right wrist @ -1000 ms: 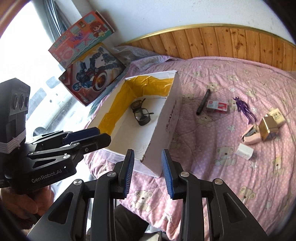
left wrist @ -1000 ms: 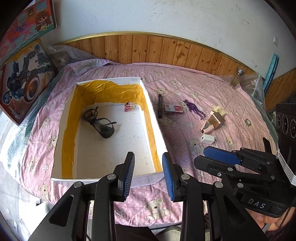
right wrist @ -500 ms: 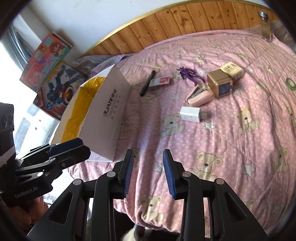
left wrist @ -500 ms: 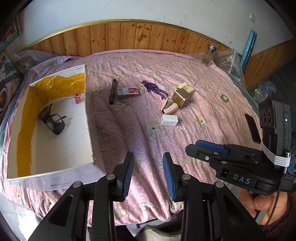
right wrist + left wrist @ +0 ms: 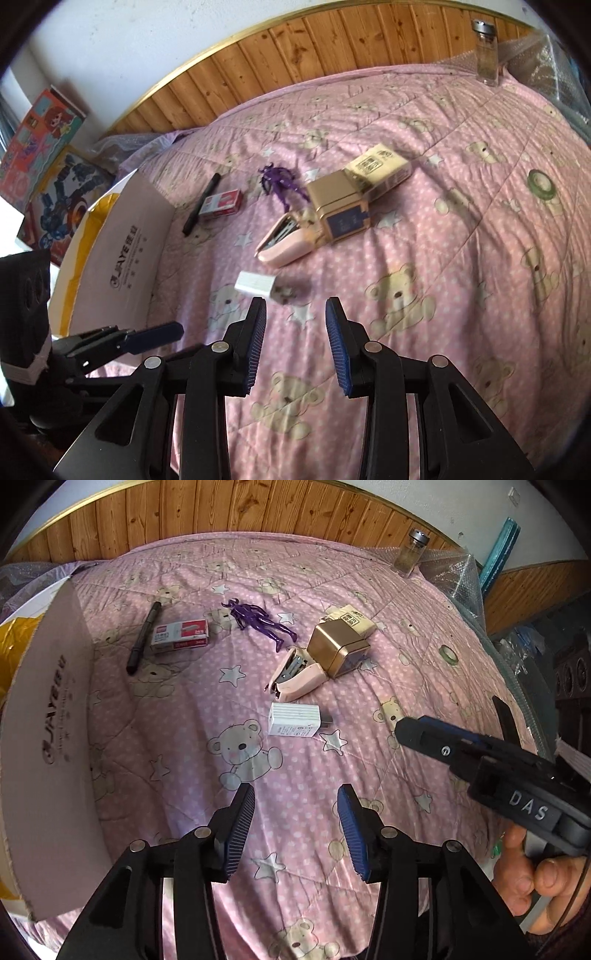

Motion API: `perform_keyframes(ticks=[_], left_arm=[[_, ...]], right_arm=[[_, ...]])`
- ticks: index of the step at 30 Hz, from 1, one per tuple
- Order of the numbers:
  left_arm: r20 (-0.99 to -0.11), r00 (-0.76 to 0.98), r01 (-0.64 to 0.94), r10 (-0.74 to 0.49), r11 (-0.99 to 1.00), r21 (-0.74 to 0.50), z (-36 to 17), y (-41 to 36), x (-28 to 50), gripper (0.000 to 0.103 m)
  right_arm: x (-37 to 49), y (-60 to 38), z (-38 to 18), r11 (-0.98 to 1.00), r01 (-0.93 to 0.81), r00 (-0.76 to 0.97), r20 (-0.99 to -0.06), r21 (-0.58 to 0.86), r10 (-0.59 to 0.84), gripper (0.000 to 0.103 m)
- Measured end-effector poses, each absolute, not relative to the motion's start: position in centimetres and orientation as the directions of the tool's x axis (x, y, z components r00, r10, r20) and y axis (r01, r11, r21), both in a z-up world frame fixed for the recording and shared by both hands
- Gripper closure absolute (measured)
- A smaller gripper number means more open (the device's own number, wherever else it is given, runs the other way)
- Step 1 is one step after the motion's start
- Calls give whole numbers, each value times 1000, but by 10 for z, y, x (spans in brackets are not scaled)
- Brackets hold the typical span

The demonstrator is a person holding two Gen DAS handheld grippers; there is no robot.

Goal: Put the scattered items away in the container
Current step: 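Grasp the white ribbed block with the left tool while the right tool grasps the gold square box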

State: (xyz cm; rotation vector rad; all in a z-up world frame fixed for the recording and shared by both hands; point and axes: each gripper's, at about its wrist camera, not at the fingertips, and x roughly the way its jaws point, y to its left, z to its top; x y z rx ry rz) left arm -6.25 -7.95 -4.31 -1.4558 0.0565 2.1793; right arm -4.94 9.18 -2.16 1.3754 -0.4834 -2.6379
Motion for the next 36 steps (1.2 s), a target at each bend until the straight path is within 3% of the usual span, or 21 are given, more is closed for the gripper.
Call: perform_keyframes(ticks=[5, 10, 19, 21, 28, 36], left_arm=[[-884, -278, -424, 375, -874, -237, -70, -59, -91, 55], [-881, -271, -390, 388, -881, -268, -89, -52, -117, 53], [-845, -294, -397, 448, -861, -318, -97, -46, -135, 53], [-834, -296, -409, 466, -851, -330, -95, -45, -136, 63], [-816, -317, -459, 483, -831, -314, -92, -35, -126, 64], [-851, -326, -438, 411, -864, -250, -89, -36, -130, 65]], right_arm=[[-91, 110, -26, -951, -50, -582, -782, 306, -222, 51], [-131, 112, -42, -967, -18, -551, -810, 255, -203, 46], [-166, 114, -62, -960, 32, -527, -812, 278, -252, 50], [-166, 114, -62, -954, 29, -529, -806, 297, -267, 50], [-167, 105, -61, -952, 46, -535, -798, 303, -279, 48], [-177, 107, -64, -950, 39, -527, -802, 310, -283, 50]])
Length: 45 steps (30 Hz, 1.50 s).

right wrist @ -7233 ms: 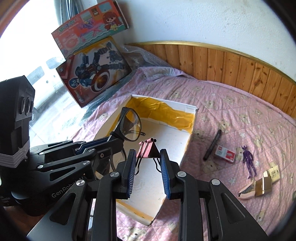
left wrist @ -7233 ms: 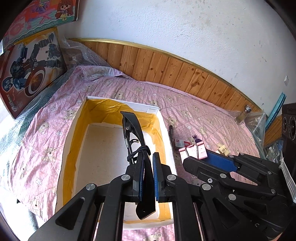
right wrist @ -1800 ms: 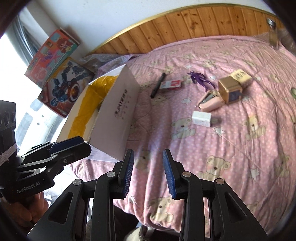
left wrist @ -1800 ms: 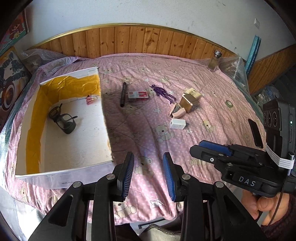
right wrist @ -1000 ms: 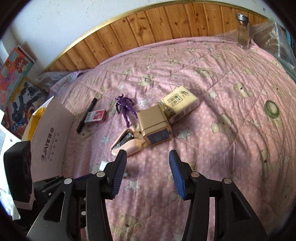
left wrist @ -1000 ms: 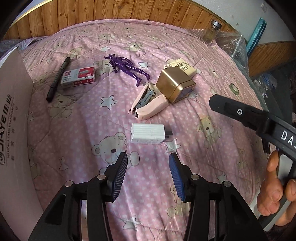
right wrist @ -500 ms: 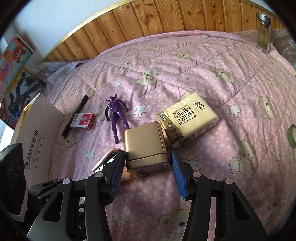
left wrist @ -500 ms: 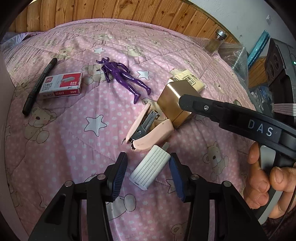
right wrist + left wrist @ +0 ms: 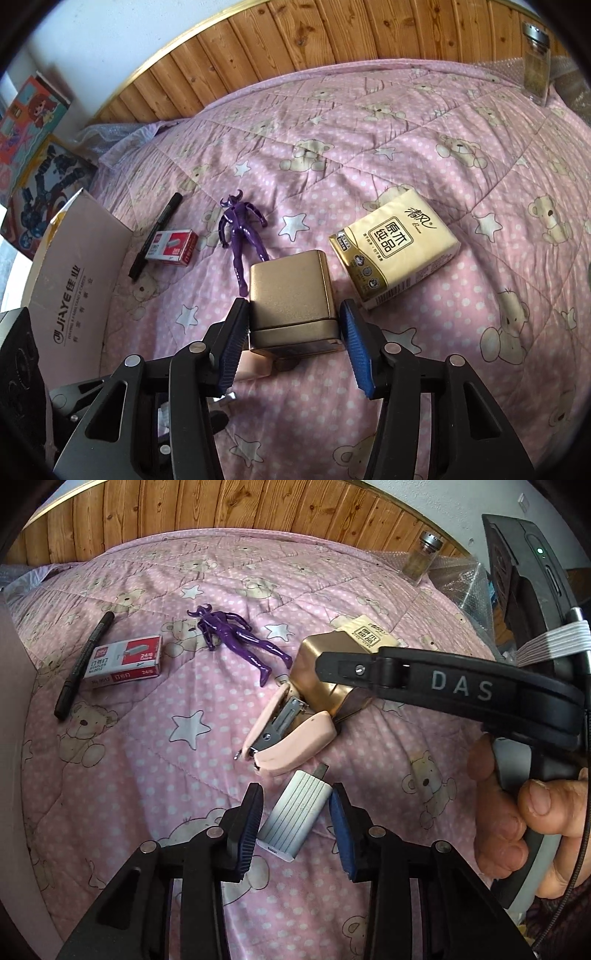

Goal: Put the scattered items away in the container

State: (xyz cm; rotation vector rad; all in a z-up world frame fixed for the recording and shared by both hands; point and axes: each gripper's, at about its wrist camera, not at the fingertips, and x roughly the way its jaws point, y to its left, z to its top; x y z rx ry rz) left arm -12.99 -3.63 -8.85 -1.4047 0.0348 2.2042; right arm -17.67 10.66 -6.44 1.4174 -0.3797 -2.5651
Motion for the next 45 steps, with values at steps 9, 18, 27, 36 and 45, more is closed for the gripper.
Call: perform_keyframes(ticks=[9, 18, 27, 36, 45], left_arm=[[-881, -357, -390, 310, -907, -160, -78, -52, -130, 65], [-876, -389, -361, 286, -922, -141, -61, -68, -116, 65], [-852, -441, -334, 282, -933, -136, -35, -87, -94, 65], [-827, -485, -314, 284, -939, -138, -11, -108, -79, 65], [-804, -515, -299, 298, -941, -157, 5, -127, -66, 65]], right_arm=[[-138, 124, -47, -948, -21, -548, -797, 317, -254, 50], [-102, 113, -43, -948, -27, -541, -802, 317, -252, 50], [-70, 92, -32, -950, -4, -547, -796, 313, -260, 50], [-50, 69, -25, -951, 30, -542, -794, 308, -274, 50], [-34, 40, -19, -953, 76, -537, -793, 294, -288, 50]])
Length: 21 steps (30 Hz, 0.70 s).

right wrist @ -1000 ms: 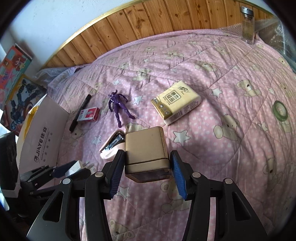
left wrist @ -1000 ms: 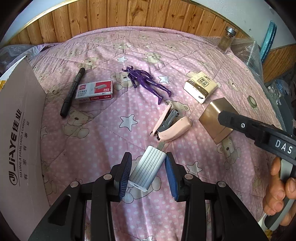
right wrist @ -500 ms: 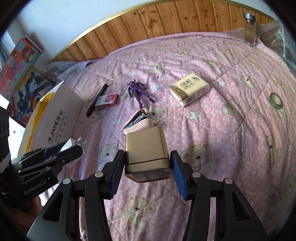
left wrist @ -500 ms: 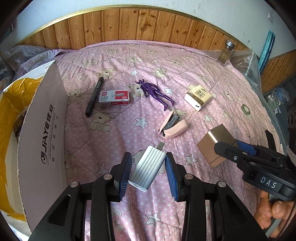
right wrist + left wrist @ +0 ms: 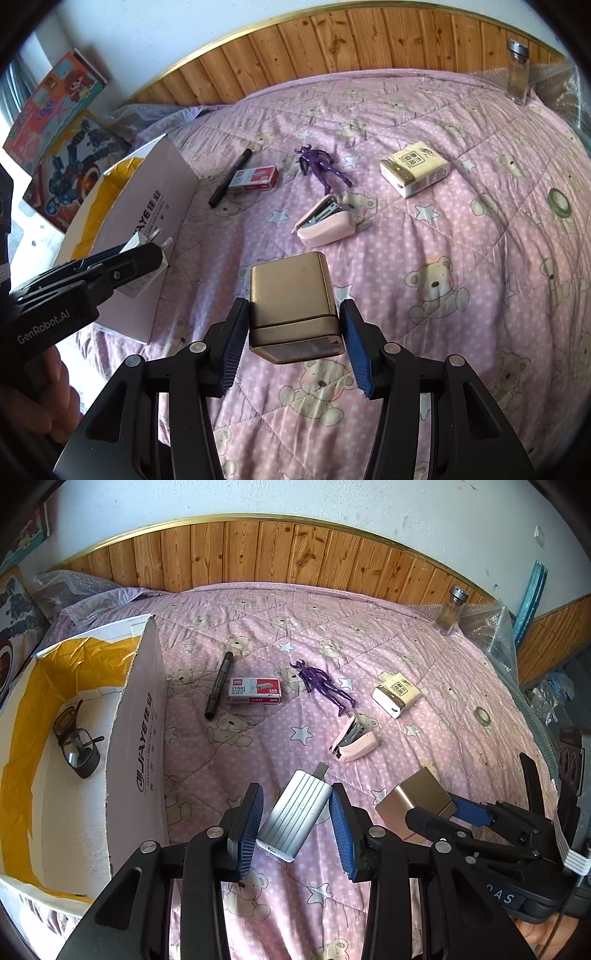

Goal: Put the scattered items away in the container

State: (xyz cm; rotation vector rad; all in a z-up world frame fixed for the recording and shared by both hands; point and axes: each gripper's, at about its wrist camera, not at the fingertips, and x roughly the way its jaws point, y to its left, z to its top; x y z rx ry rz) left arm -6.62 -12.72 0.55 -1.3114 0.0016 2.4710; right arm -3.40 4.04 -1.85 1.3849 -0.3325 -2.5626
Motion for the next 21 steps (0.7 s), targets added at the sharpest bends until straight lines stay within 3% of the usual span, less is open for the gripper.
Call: perform_keyframes(ticks=[21], left_arm=[[-762, -549, -270, 342, -936, -225, 26, -171, -41, 65]], right_arm=[[-4, -23, 2, -949, 192, -527, -789, 252, -316, 50]])
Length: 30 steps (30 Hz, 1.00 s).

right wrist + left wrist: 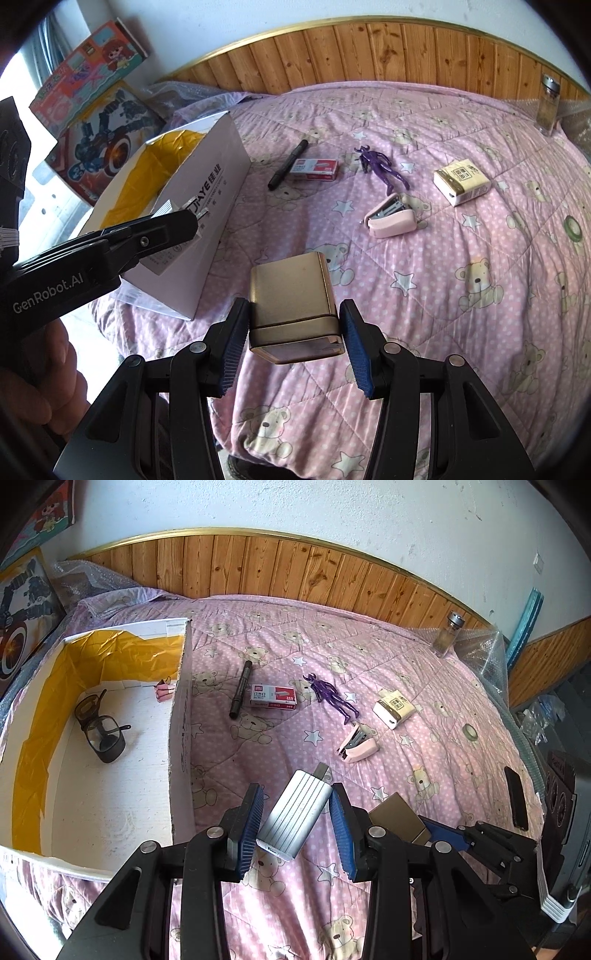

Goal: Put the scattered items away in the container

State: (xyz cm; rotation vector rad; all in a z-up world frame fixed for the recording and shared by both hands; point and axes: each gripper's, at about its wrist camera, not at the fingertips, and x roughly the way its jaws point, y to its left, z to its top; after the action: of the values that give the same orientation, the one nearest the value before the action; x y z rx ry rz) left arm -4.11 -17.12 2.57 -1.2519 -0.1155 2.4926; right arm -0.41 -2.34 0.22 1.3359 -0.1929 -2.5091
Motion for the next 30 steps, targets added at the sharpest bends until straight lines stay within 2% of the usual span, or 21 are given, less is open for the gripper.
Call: perform_keyframes(ticks=[16, 30], left_arm=[[-728, -580, -236, 365, -931, -279, 38, -211, -24, 65], [-691, -633, -169, 350, -933, -317, 54, -262, -20, 65]], right_arm=[[9, -70, 29, -940, 281, -532, -784, 192, -319, 50], [3, -121, 58, -942, 322, -531, -805, 97, -264, 50]])
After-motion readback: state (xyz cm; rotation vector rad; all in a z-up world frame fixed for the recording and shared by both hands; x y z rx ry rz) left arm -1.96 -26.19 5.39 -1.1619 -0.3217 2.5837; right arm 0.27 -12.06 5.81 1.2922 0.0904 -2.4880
